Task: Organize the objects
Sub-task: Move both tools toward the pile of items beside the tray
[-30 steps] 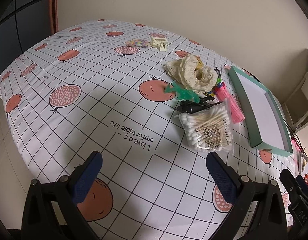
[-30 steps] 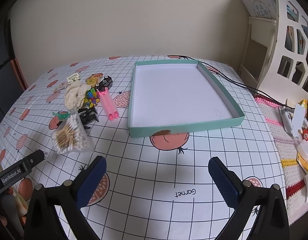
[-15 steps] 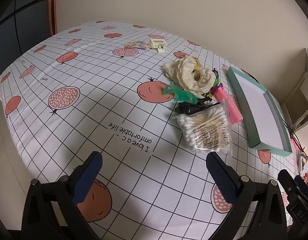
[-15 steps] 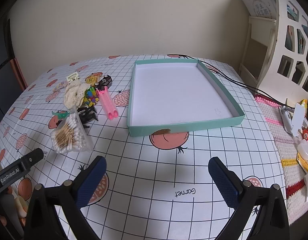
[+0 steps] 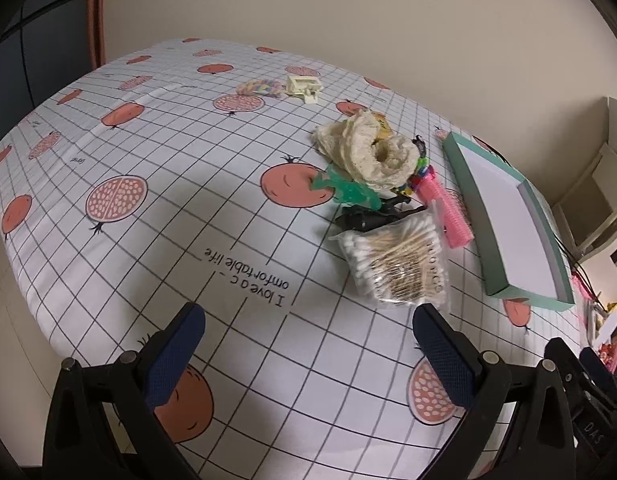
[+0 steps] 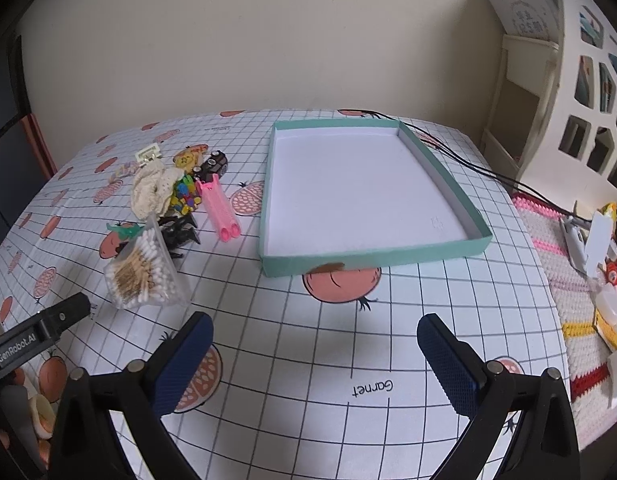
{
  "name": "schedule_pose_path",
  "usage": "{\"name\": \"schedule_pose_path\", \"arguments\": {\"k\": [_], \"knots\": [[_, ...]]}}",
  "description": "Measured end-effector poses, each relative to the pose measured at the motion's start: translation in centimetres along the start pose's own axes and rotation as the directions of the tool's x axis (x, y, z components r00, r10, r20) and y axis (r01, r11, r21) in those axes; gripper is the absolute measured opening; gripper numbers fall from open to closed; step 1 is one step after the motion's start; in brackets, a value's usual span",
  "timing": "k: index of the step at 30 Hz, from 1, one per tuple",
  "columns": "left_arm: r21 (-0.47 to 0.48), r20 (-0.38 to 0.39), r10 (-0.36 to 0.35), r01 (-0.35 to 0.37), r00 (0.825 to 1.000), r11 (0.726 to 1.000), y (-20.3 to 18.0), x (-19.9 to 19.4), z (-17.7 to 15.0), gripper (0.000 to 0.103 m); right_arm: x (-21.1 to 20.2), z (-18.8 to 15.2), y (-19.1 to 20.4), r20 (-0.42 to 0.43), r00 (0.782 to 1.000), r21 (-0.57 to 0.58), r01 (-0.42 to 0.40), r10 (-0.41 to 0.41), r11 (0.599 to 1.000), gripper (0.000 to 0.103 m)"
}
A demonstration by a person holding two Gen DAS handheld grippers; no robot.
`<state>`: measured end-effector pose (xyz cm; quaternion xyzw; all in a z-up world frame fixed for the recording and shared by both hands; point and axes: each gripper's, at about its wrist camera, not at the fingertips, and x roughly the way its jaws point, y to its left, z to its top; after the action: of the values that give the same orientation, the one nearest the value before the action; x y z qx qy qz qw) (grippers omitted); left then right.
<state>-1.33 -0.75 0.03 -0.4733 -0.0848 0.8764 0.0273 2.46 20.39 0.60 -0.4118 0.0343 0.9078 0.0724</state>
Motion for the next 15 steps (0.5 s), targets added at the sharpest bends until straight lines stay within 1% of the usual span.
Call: {"name": "schedule_pose_path", "arguments": {"k": [3,4,7,9,12,15], "knots": [[0.004,-0.044,-0.011,0.012,0.999,1.0,-0.4,-0.5,2.0,0.103,-0.8,2.1,0.8,0.008,1.0,-0.036,-0.007,0.007,0.999,0.103],[0.002,-0.046,-0.012,0.012,0.999,1.0,-0.4,-0.8,2.6,0.103,-1.1,2.9,1.1,0.012,1.0,-0.046,-0.013,0.014,0.999,0.103],[0.004,-0.054,-0.012,0.012,0.998,1.0,-0.6,-1.6,5.0,0.103,-1.5,5.6,1.9,-0.005,0.997,-0.044,-0.078,0.078,0.996,0.103],[-0.005,-0.078,-0.019,0.019,0.997,1.0,-0.7,-1.8,6.5,0.103,-1.4,7.3,2.5,-0.02,0.994,-0.049,-0.108,0.107,0.993,0.103],[-0.025,-0.123,-0.012,0.009,0.992,1.0,-0.7,-1.3,8.6,0.103,-0.7,8.9,3.6,-0.052,0.99,-0.068,-0.133,0.129,0.989,0.103],[-0.032,-0.183,0.019,-0.025,0.983,0.999,-0.5,0.4,10.1,0.103,0.9,9.8,4.5,-0.094,0.986,-0.088,-0.147,0.139,0.985,0.103]]}}
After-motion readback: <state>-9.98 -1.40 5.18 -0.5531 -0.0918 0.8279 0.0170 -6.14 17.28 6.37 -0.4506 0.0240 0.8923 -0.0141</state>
